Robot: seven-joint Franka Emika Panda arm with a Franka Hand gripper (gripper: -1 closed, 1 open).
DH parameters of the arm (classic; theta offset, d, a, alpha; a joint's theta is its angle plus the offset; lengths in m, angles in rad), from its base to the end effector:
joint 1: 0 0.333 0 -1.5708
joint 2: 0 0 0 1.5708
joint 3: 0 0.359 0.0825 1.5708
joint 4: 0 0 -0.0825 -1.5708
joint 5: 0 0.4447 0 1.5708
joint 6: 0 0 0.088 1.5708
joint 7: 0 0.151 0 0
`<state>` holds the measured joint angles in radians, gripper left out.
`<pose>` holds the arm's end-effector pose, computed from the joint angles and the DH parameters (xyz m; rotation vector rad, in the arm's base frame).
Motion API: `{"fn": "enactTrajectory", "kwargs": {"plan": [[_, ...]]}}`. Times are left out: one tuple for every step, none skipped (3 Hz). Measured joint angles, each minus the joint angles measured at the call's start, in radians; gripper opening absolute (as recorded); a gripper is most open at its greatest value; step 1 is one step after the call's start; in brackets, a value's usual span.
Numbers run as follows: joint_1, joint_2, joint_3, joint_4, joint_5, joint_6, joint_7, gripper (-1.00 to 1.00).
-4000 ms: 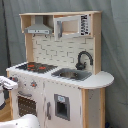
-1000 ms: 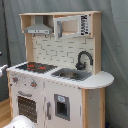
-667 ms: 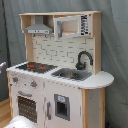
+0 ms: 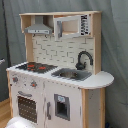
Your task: Play with the kitchen
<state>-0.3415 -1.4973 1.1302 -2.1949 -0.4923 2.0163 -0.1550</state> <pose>0.1712 0.4539 0.6132 1.2206 0.5651 0.8415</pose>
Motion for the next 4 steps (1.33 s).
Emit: {"fn": "enactTrajectory", "kwargs": {"plan": [[0.059,0.000,-0.037,-0.049,-0.039,-0.052,0.043,1.00],[0.107,0.001,-0.079,-0.109,-0.062,-0.062,0.094,1.00],[0.154,0.000,-0.138,-0.160,-0.085,-0.064,0.149,1.00],[0.214,0.000,-0.218,-0.180,-0.111,-0.087,0.177,1.00]]}}
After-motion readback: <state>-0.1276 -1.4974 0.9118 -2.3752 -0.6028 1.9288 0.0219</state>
